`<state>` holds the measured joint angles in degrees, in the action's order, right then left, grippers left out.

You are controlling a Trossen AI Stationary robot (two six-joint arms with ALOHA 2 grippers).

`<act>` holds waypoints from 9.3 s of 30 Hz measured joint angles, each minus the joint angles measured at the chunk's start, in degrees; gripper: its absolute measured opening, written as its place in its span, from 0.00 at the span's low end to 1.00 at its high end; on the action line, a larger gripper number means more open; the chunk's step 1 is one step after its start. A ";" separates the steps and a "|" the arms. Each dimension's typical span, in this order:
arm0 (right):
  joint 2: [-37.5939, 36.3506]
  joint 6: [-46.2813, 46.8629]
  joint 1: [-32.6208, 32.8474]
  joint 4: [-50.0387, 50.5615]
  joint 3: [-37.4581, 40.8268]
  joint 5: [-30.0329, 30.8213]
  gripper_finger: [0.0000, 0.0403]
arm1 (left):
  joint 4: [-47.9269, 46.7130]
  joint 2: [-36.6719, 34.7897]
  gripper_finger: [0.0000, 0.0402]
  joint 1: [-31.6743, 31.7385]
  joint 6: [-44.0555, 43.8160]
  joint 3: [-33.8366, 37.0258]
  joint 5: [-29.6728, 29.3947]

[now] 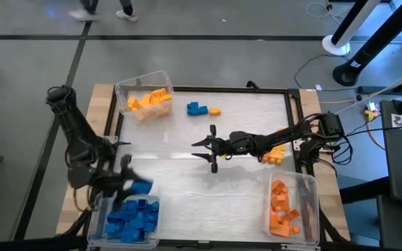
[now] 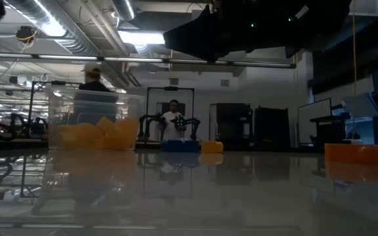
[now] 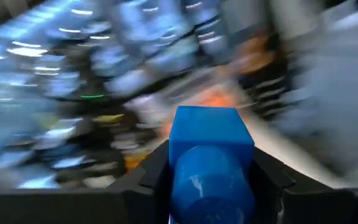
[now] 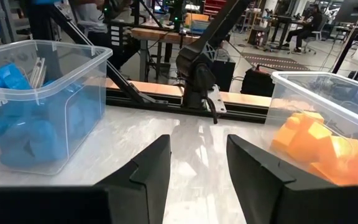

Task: Sort blocks
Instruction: Put the blue game piece into the bottom left transparent bin, then put the yellow game piece into the top transparent bin, then put the blue game piece into the bottom left transparent bin

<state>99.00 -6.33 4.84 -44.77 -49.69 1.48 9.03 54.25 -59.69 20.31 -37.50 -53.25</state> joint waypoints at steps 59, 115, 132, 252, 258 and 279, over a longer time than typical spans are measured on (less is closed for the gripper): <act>2.42 -16.35 -26.65 68.85 -37.57 1.53 0.39 | -34.55 -16.35 0.52 -1.11 -33.29 0.02 7.49; 18.80 -24.29 -34.86 78.81 -39.71 -7.06 0.40 | -46.11 -18.51 0.52 5.10 -35.35 0.04 7.64; 19.84 -23.79 -34.86 79.45 -39.74 -7.46 0.67 | -45.50 -18.49 0.52 5.10 -39.84 4.43 7.64; 1.29 -25.33 -18.22 95.13 -66.10 10.98 0.53 | -13.00 -13.31 0.52 28.47 -7.86 4.42 10.05; 0.79 -19.87 -12.82 105.75 -66.10 11.03 0.53 | -8.23 -8.56 0.52 44.50 -9.27 3.73 28.54; 0.76 6.42 10.06 134.65 -64.94 33.15 0.53 | -15.33 37.67 0.52 75.39 -4.63 -24.31 51.82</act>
<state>99.77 0.09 14.90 89.88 -114.63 34.62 -6.30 91.92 15.70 15.67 -61.81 -1.43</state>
